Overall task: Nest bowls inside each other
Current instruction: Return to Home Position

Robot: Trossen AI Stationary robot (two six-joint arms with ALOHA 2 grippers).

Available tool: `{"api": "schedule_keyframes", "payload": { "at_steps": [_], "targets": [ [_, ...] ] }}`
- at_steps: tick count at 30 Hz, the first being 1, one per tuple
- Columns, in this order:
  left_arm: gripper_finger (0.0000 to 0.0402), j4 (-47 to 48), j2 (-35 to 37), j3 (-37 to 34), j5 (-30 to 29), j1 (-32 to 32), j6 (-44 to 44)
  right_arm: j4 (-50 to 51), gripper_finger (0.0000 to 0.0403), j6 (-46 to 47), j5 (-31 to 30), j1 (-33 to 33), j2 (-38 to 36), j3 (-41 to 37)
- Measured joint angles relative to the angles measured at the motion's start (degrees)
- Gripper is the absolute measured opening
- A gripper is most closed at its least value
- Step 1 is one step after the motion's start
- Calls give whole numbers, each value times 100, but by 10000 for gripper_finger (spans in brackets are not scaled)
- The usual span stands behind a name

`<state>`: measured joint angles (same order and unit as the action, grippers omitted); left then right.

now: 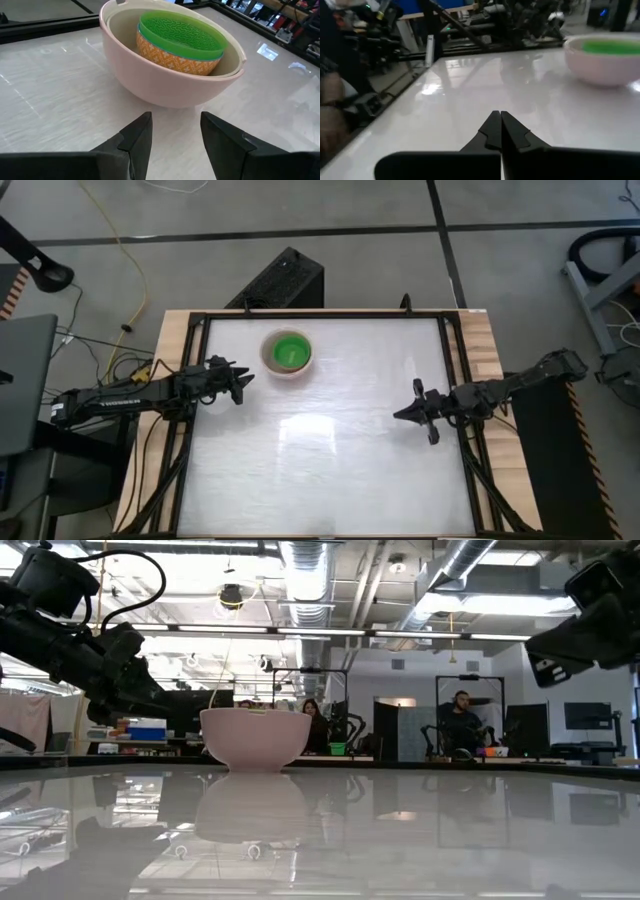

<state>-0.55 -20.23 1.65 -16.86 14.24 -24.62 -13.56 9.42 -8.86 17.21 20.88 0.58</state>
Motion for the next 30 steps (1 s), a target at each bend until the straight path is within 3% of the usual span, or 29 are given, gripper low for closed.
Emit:
{"api": "schedule_keyframes", "payload": {
  "at_steps": [4,11,14,20,30],
  "targets": [
    [158,-1,0,0,0,0,0,185,9,-230,263,-487,-7,0],
    [158,1,-2,0,0,0,0,395,9,-104,1999,-1950,-6,0],
    [158,1,0,0,0,0,0,631,9,-12,2400,-2390,-4,0],
    [158,1,0,0,0,0,0,1081,9,406,2108,-2760,13,9],
    [158,1,0,0,0,0,0,1156,14,858,1213,-2521,9,-2]
  ]
}}
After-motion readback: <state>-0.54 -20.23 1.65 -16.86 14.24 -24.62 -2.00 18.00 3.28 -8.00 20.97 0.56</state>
